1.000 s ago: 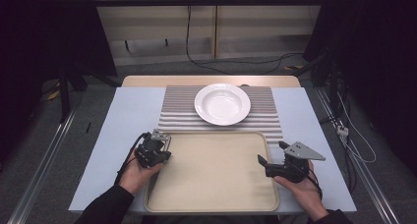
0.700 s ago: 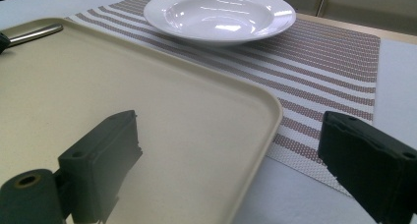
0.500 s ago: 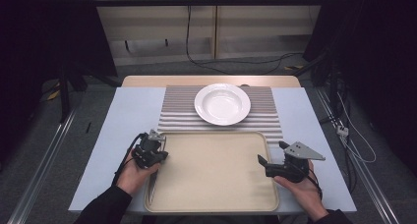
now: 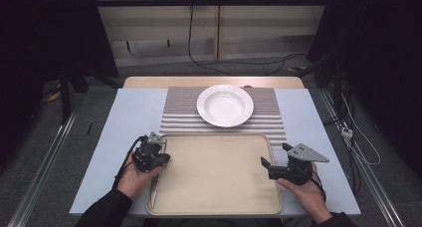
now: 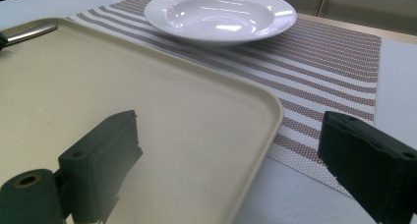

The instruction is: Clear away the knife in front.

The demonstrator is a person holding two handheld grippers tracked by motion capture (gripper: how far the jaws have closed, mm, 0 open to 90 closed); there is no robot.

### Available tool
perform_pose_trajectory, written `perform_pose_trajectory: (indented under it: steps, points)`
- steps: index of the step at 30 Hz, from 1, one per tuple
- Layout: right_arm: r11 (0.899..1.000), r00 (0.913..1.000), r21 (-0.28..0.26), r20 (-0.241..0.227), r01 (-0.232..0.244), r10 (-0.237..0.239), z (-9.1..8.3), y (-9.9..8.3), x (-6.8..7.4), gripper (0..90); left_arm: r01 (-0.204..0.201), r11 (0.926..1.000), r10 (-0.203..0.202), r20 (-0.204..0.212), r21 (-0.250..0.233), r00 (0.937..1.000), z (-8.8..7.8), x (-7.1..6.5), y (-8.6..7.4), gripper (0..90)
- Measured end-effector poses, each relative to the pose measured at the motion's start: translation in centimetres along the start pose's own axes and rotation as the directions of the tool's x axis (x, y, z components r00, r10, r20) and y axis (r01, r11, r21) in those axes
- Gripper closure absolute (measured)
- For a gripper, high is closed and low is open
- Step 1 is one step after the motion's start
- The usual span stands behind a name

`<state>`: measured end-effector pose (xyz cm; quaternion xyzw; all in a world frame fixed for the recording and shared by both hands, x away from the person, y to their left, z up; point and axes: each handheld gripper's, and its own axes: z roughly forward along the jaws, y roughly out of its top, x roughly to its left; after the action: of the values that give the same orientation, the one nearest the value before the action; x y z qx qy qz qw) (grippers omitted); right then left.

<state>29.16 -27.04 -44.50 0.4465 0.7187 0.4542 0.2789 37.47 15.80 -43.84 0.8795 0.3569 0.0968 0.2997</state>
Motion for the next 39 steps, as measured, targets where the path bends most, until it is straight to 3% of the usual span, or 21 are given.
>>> perform_pose_trajectory:
  steps: [5, 9, 16, 17, 19, 23, 24, 25, 27, 28, 29, 31, 33, 39]
  points:
    - [1.000, 1.0000, -0.001, 0.001, 0.000, 0.000, 0.0, 0.0, 0.0, 9.0, -0.029, 0.9988, 0.029, -0.012, -0.040, 0.9995, -0.1, -0.3, 0.1, 75.7]
    - [1.000, 1.0000, 0.001, 0.000, 0.001, -0.001, 0.0, 0.0, 0.0, 9.0, -0.018, 0.9958, 0.018, -0.001, -0.090, 0.9998, -0.4, -0.2, 0.2, 60.3]
    - [1.000, 1.0000, 0.000, 0.002, 0.000, 0.000, 0.0, 0.0, 0.0, 9.0, 0.018, 0.9927, -0.020, -0.020, -0.120, 0.9996, -0.4, 0.0, 0.4, 17.2]
    - [1.000, 1.0000, -0.001, 0.001, 0.001, -0.001, 0.0, 0.0, 0.0, 9.0, 0.028, 0.9908, -0.032, -0.028, -0.132, 0.9991, -0.5, 0.1, 0.4, 13.2]
    - [1.000, 1.0000, -0.002, 0.001, 0.001, -0.001, 0.0, 0.0, 0.0, 9.0, 0.015, 0.9881, -0.020, -0.029, -0.153, 0.9994, -0.9, 0.0, 0.5, 6.1]
    - [1.000, 1.0000, -0.002, 0.001, -0.003, 0.003, 0.0, 0.0, 0.0, 9.0, 0.006, 0.9736, -0.005, 0.006, -0.228, 1.0000, -1.9, -0.3, 0.4, 6.2]
    - [1.000, 1.0000, -0.002, 0.001, -0.002, 0.002, 0.0, 0.0, 0.0, 9.0, -0.004, 0.9698, 0.004, -0.003, -0.244, 1.0000, -2.2, -0.4, 0.5, 6.1]
    - [1.000, 1.0000, -0.003, 0.000, -0.002, 0.002, 0.0, 0.0, 0.0, 9.0, -0.001, 0.9692, -0.003, -0.015, -0.246, 0.9999, -2.4, -0.6, 0.6, 6.1]
    - [1.000, 1.0000, -0.004, -0.001, -0.004, 0.004, 0.0, 0.0, 0.0, 9.0, -0.036, 0.9701, 0.020, -0.067, -0.240, 0.9976, -2.7, -1.0, 0.7, 6.3]
    - [1.000, 1.0000, -0.002, -0.001, -0.007, 0.007, 0.0, 0.0, 0.0, 9.0, -0.034, 0.9670, 0.015, -0.076, -0.253, 0.9970, -2.8, -1.2, 0.6, 6.4]
    - [1.000, 1.0000, -0.003, -0.001, -0.006, 0.006, 0.0, 0.0, 0.0, 9.0, -0.025, 0.9685, 0.007, -0.072, -0.248, 0.9974, -3.0, -1.2, 0.5, 6.4]
    - [1.000, 1.0000, -0.005, 0.001, -0.009, 0.009, -0.1, 0.1, 0.0, 9.0, 0.009, 0.9645, -0.019, -0.034, -0.264, 0.9993, -3.4, -1.0, 0.2, 6.3]
    - [1.000, 0.9999, -0.006, 0.000, -0.010, 0.010, 0.0, 0.0, -0.1, 9.0, 0.005, 0.9587, -0.023, -0.062, -0.284, 0.9978, -3.8, -0.8, -0.1, 6.4]
    - [1.000, 0.9999, -0.006, -0.002, -0.011, 0.011, -0.1, 0.0, -0.1, 9.0, 0.025, 0.9418, -0.056, -0.082, -0.335, 0.9951, -4.2, 0.0, -1.4, 6.3]
